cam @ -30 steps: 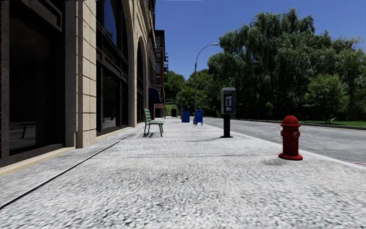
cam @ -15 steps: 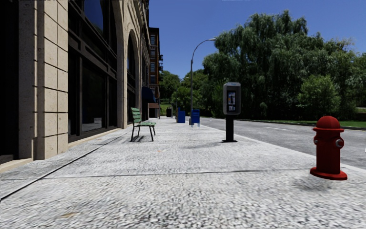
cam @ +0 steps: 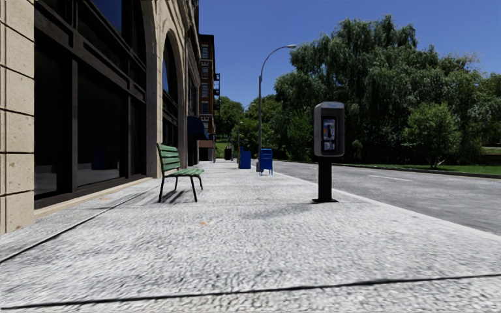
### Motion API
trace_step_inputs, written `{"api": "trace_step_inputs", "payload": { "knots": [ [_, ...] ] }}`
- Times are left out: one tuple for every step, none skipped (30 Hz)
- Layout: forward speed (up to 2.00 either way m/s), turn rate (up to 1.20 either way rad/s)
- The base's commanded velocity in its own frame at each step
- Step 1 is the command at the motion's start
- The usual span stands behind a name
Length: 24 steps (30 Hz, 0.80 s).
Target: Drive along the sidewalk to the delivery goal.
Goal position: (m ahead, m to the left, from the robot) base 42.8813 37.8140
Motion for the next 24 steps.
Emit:
{"api": "trace_step_inputs", "payload": {
  "knots": [
    [2.00,0.00],
    [2.00,0.00],
    [2.00,0.00],
    [2.00,0.00],
    [2.00,0.00],
    [2.00,0.00],
    [2.00,0.00],
    [2.00,0.00],
    [2.00,0.00],
    [2.00,0.00],
    [2.00,0.00],
    [2.00,0.00],
    [2.00,0.00],
    [2.00,0.00],
    [2.00,0.00],
    [2.00,0.00],
    [2.00,0.00],
    [2.00,0.00],
    [2.00,0.00],
    [2.00,0.00],
    [2.00,0.00],
    [2.00,0.00],
    [2.00,0.00],
    [2.00,0.00]
  ]
}}
